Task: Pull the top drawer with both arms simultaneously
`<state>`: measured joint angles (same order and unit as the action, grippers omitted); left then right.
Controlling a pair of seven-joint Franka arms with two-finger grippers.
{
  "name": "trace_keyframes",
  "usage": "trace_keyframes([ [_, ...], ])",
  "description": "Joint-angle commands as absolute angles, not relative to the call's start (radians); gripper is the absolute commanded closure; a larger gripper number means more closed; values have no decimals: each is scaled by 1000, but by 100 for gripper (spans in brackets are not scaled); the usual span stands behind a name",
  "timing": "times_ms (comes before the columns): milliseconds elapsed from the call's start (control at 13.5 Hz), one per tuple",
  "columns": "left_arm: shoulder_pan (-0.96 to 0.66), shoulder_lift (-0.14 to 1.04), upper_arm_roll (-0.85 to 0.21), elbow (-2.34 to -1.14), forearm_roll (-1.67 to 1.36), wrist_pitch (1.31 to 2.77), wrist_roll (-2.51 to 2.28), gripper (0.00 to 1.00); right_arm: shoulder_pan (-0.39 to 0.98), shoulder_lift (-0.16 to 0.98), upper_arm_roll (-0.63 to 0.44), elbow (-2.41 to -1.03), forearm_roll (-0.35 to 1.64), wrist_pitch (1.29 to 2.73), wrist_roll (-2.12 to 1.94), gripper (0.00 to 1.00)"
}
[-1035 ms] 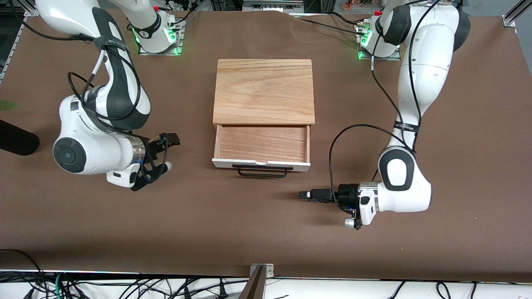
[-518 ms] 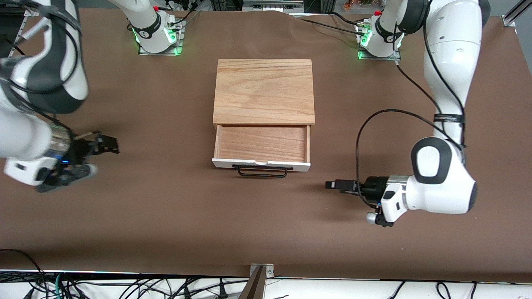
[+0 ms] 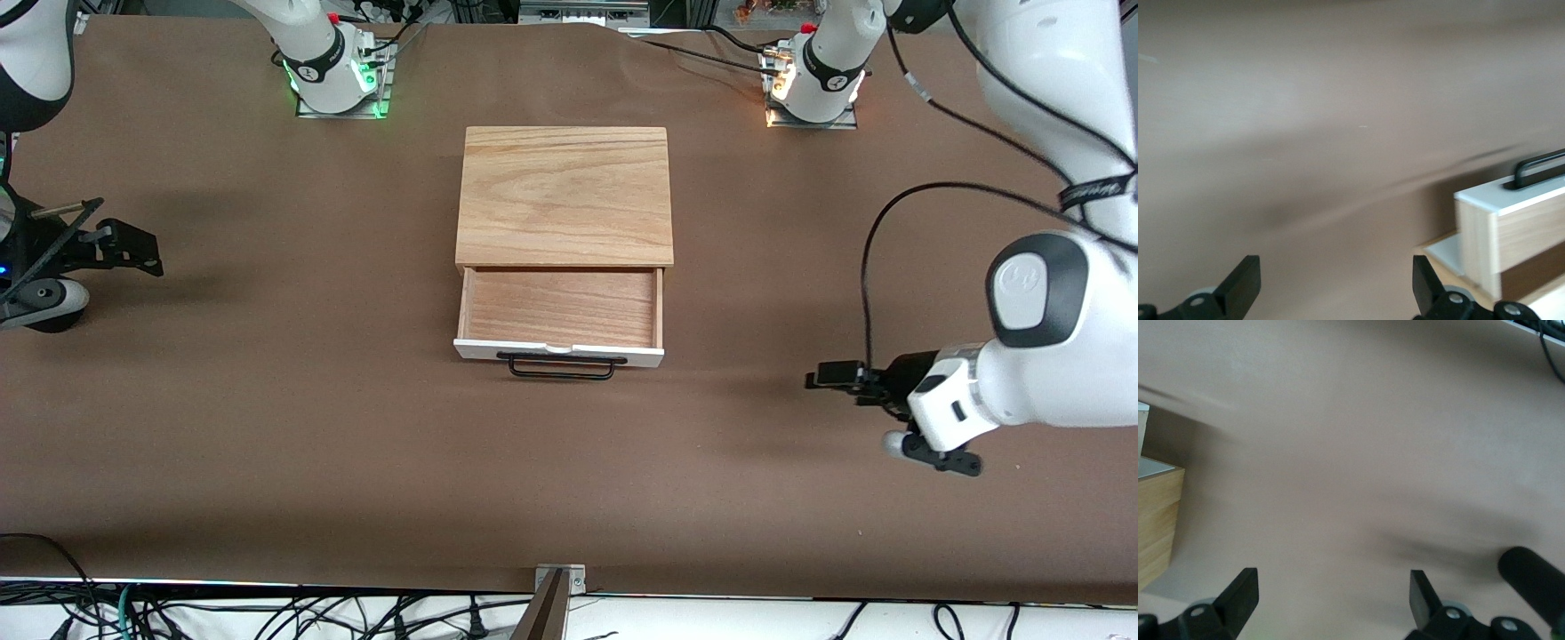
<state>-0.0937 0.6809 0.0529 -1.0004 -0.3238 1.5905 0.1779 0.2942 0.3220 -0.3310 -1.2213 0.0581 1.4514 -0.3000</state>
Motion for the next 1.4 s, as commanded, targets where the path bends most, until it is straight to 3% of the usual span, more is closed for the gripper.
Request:
trace_keyframes([
  [0,-98,568,54,-1060,-188,1577,172,0,263,73,-249,-1593,15,1641,-204,0],
  [74,-83,525,54,-1081,-149,1575,170,0,194,8,-170,-1679,-1,1696,-190,0],
  [222,-55,465,54,-1101,-89,1575,170,0,24,-28,5,-1726,-6,1732,-123,0],
  [296,-37,439,54,-1114,-84,1575,170,0,6,-28,21,-1726,-5,1729,-100,0],
  [813,-6,244,51,-1259,-8,1383,41,0,-2,-5,23,-1661,-25,1654,-109,0],
  [1331,-23,82,41,-1514,-52,1440,15,0,-2,5,-6,-1649,-25,1651,-107,0],
])
